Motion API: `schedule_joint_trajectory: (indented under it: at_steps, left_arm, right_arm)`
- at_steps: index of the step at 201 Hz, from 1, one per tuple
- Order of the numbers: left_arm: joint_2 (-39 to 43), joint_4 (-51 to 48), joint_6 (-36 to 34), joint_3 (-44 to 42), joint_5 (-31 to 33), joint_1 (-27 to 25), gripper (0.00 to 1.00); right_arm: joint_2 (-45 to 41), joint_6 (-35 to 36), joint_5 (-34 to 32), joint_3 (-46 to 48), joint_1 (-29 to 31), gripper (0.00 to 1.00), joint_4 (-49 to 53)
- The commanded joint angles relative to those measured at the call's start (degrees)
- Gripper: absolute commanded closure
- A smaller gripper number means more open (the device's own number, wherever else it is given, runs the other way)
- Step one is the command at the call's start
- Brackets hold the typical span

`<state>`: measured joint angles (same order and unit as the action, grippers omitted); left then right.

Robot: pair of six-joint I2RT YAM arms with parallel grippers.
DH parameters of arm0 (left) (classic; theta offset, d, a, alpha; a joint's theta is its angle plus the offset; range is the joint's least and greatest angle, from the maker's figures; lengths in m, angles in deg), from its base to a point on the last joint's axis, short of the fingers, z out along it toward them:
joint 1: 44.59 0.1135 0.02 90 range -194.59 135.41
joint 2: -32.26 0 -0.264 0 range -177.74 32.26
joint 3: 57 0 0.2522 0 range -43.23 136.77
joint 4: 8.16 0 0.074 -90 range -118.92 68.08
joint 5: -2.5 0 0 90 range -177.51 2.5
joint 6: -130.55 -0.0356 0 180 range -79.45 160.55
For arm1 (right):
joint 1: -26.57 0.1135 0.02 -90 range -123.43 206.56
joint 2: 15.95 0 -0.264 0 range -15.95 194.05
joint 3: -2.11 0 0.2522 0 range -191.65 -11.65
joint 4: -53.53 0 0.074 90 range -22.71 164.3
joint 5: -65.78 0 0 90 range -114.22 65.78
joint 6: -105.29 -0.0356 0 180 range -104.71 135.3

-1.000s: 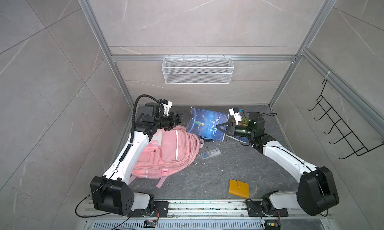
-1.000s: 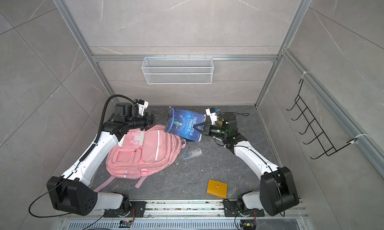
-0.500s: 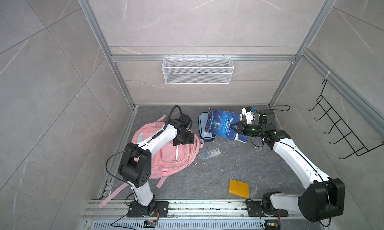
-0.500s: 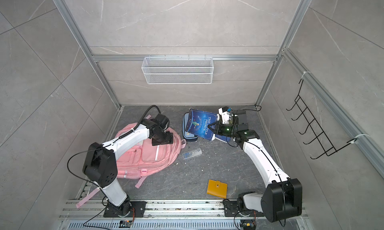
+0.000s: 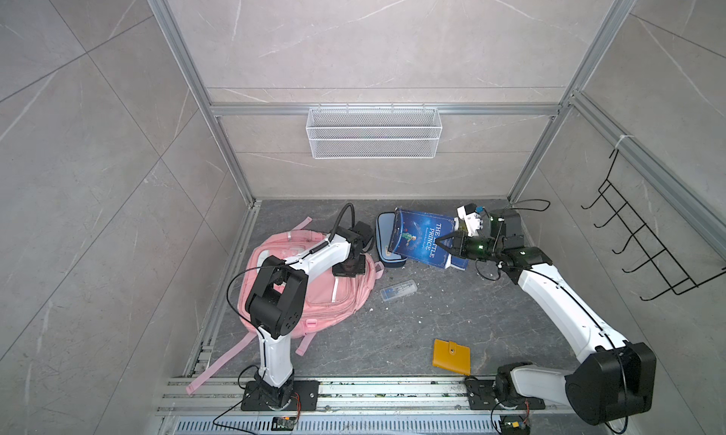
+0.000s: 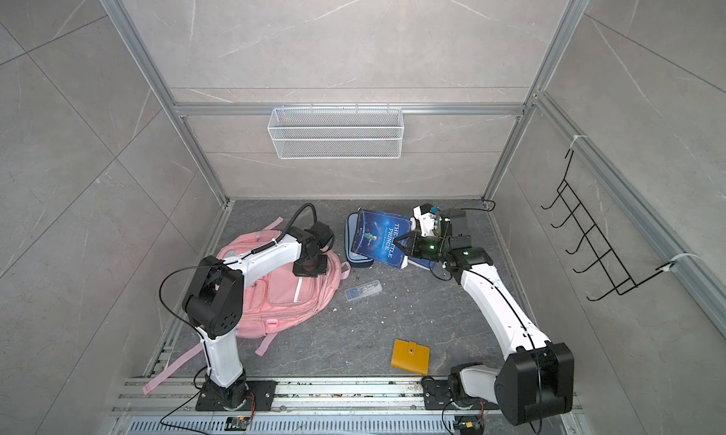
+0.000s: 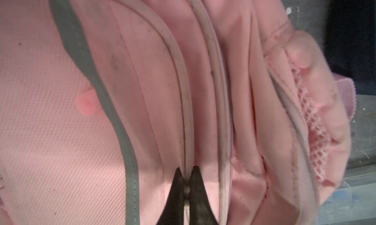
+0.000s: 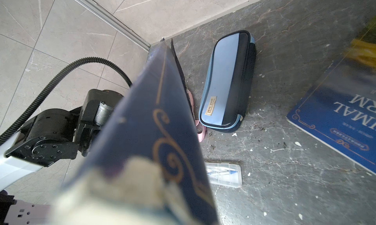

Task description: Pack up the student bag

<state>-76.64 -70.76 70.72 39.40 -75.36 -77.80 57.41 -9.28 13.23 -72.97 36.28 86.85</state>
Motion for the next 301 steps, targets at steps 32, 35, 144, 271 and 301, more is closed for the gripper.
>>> schedule_joint_trajectory:
  at_steps: [32,35,144,271,301]
  left_arm:
    - [9.3,-1.8,-1.6,1.2,-0.1,0.6,1.0]
    - [10.0,-2.0,-1.8,1.4,-0.3,0.7,1.0]
    - [37.3,14.5,-12.1,-4.7,-44.8,15.8,1.0]
    - [38.3,35.5,0.5,-12.9,-56.2,18.1,1.0]
    - [39.0,36.5,1.2,-14.7,-54.0,18.1,1.0]
  right_arm:
    - [-2.4,1.0,1.7,1.7,-0.2,1.0,0.4]
    - [-2.4,0.9,1.9,1.7,-0.2,1.0,0.6]
    - [1.7,-16.9,4.6,8.0,10.1,1.0,-18.4]
    - [39.0,-38.5,0.4,-8.3,28.5,1.0,-46.2]
    - [44.7,-39.7,0.4,-11.7,28.5,0.97,-45.9]
